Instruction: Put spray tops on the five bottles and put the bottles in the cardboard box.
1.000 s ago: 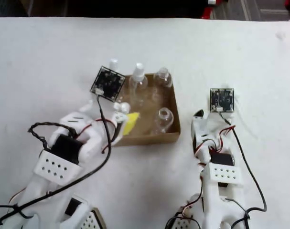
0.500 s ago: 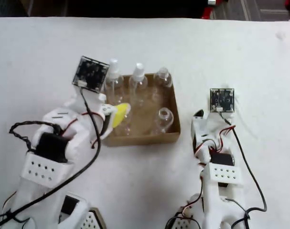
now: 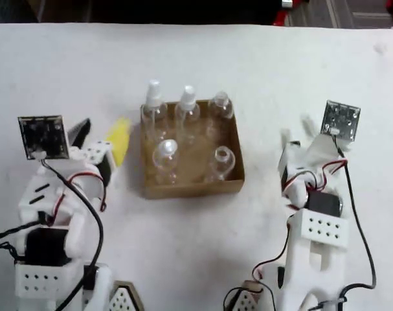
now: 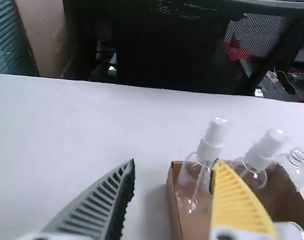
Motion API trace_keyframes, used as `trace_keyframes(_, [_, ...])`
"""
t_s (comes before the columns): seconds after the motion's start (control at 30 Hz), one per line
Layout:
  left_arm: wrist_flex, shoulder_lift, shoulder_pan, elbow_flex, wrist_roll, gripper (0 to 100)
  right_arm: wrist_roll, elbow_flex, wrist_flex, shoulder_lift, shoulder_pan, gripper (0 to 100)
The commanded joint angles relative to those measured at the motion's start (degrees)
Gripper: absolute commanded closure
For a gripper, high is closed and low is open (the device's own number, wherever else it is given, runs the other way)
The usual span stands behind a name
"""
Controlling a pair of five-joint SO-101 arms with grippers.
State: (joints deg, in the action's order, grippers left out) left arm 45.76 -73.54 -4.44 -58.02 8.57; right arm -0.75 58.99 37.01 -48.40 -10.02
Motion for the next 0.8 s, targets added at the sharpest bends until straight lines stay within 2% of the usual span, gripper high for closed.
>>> trace_keyframes(0.0, [-8.53, -1.63, -6.02, -4.84, 5.36, 81, -0.53, -6.59, 3.38, 0.04, -0.84, 81.5])
trace_keyframes(0.1, [-10.81, -4.35, -10.77, -7.74, 13.27, 93, -0.53, -9.76, 6.46, 0.04, -0.84, 81.5])
trace_keyframes(0.17, [-11.96, -7.52, -12.53, -9.23, 13.01, 98, -0.44, -12.22, 8.57, 0.04, -0.84, 81.5])
trace_keyframes(0.33, [-12.48, -18.95, -12.53, -15.38, 11.16, 98, 3.87, -21.19, 14.81, 1.71, -0.84, 81.5])
trace_keyframes(0.5, [-12.66, -32.57, -10.33, -22.15, 10.81, 97, 5.19, -34.46, 22.99, 13.05, -0.84, 81.5])
trace_keyframes(0.77, [-14.51, -30.20, -10.15, -22.68, 10.81, 97, 5.71, -56.53, 34.68, 33.89, -0.84, 81.5])
